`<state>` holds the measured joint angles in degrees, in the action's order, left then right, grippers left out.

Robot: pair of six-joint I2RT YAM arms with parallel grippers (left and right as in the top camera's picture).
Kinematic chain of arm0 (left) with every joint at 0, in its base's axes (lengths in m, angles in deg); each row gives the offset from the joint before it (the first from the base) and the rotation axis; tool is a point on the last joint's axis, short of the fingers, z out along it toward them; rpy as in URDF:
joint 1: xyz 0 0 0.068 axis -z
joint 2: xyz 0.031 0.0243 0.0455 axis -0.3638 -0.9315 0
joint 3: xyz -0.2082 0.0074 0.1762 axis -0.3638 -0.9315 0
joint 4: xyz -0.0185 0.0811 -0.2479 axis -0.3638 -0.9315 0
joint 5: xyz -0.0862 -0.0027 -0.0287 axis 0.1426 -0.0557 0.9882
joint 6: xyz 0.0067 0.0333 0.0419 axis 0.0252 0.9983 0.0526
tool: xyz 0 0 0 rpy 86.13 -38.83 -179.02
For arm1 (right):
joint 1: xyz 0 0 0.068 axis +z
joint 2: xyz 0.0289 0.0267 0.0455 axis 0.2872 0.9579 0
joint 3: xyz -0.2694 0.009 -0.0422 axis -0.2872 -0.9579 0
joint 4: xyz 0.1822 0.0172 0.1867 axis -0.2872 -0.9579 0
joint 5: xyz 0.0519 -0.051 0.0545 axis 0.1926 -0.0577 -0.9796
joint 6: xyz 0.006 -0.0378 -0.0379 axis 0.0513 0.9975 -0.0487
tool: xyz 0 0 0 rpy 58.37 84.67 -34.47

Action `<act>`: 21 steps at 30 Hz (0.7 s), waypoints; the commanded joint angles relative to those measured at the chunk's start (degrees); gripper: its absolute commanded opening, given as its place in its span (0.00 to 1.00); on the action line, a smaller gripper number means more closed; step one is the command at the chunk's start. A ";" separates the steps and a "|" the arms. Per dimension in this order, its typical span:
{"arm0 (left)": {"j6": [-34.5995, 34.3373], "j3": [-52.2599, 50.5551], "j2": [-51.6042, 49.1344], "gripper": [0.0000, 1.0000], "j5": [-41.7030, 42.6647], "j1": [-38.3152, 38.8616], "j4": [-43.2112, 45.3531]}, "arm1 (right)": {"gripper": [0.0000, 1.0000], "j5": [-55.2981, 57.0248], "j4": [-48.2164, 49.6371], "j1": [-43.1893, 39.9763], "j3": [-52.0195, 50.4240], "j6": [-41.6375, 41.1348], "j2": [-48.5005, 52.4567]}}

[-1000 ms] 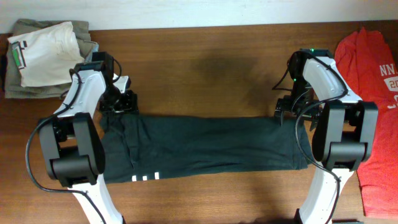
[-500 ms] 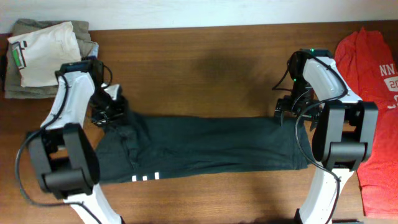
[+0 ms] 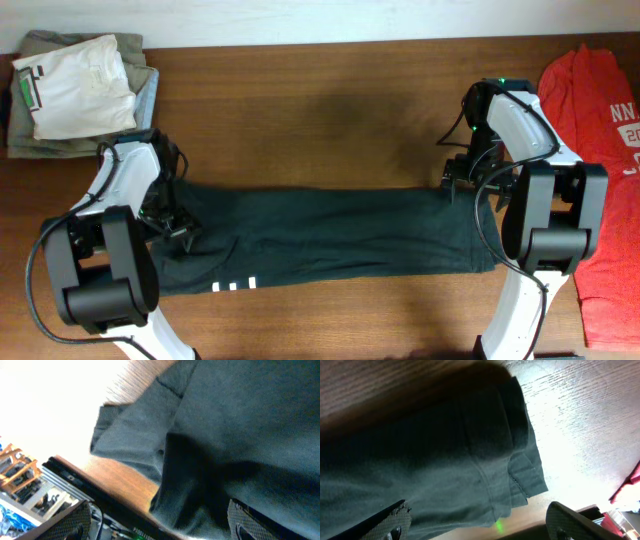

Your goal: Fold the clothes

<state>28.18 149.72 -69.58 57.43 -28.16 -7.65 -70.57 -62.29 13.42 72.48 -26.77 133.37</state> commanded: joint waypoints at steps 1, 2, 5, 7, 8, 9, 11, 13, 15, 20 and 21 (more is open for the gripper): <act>-0.66 10.08 4.52 0.86 -2.54 0.15 -3.37 | 0.86 -0.48 -1.44 0.31 -0.31 0.11 -0.39; 0.83 11.28 6.29 0.59 -2.32 0.85 -2.84 | 0.73 -0.50 -1.42 0.31 -0.11 0.09 -0.52; 5.03 11.28 9.84 0.16 2.38 6.16 0.00 | 0.61 -0.70 -1.92 0.31 0.39 -1.20 -5.86; 10.32 7.91 9.81 0.03 9.55 10.21 4.35 | 0.36 -2.75 -2.80 0.68 0.02 -1.20 -10.36; 10.27 4.63 9.81 0.01 10.27 11.76 7.45 | 0.04 -3.28 -2.73 1.57 -1.14 -1.22 -12.39; 10.29 1.62 9.81 0.01 11.37 12.55 10.14 | 0.04 -3.30 -1.79 3.13 -3.89 -1.22 -14.10; 10.58 -5.75 9.81 0.01 13.16 13.07 14.23 | 0.04 -4.72 4.33 5.70 -11.63 -1.27 -14.75; 11.17 -11.23 9.81 0.01 13.16 13.00 18.64 | 0.04 -9.75 12.81 5.81 -18.86 -1.25 -14.75; 11.15 -16.31 9.77 0.01 13.05 11.34 24.11 | 0.04 -10.78 18.32 4.44 -23.58 -1.27 -14.75; 11.15 -20.79 9.77 0.01 14.93 1.66 34.56 | 0.04 -11.06 26.36 1.88 -30.56 -1.90 -14.73; 11.15 -20.92 9.77 0.01 15.87 0.81 35.17 | 0.04 -11.34 27.63 1.57 -31.45 -3.30 -14.73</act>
<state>38.72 130.00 -59.89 72.09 -24.99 25.68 -81.08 -35.78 15.83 42.49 -28.00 119.08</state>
